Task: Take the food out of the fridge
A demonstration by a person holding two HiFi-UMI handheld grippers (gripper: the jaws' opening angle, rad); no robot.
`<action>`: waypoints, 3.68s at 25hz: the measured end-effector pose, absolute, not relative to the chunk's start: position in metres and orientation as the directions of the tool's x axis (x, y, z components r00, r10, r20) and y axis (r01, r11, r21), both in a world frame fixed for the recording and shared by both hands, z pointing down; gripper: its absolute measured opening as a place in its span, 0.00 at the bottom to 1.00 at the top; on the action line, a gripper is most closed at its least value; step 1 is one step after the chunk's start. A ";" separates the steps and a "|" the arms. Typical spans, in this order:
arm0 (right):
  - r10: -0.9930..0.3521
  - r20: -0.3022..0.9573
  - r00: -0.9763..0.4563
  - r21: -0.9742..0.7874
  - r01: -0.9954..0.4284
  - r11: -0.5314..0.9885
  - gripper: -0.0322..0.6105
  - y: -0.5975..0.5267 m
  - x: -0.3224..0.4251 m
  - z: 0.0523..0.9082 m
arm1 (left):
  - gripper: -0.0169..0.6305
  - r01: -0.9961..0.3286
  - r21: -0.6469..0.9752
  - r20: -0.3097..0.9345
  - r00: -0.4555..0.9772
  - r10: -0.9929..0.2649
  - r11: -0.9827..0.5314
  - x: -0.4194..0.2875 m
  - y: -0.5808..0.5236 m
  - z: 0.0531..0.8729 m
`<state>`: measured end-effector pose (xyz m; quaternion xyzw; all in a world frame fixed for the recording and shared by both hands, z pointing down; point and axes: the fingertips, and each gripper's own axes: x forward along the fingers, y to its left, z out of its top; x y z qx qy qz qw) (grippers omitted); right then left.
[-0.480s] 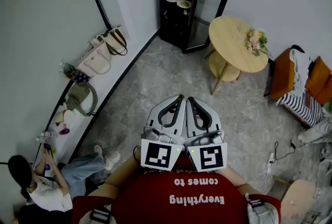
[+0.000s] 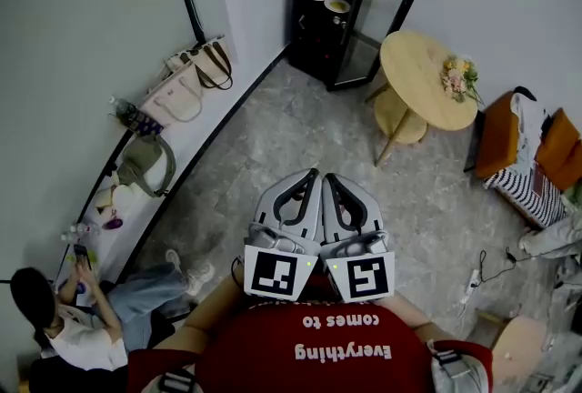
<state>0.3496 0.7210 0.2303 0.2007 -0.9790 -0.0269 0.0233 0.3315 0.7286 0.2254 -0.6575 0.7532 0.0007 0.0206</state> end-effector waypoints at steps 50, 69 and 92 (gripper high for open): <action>-0.550 0.120 -0.826 0.031 -0.551 0.834 0.06 0.263 -0.019 0.287 | 0.03 -0.998 0.055 0.143 0.035 -0.989 -0.028 -0.041 0.263 0.293; -0.676 0.279 -0.682 0.006 -0.703 0.712 0.06 0.072 -0.124 0.335 | 0.03 -0.958 0.111 0.308 0.288 -0.907 -0.266 -0.145 0.063 0.337; -0.614 0.349 -0.708 -0.122 -0.684 0.719 0.07 -0.017 -0.095 0.365 | 0.17 -0.613 0.773 0.443 0.335 -0.831 0.164 -0.237 -0.159 0.479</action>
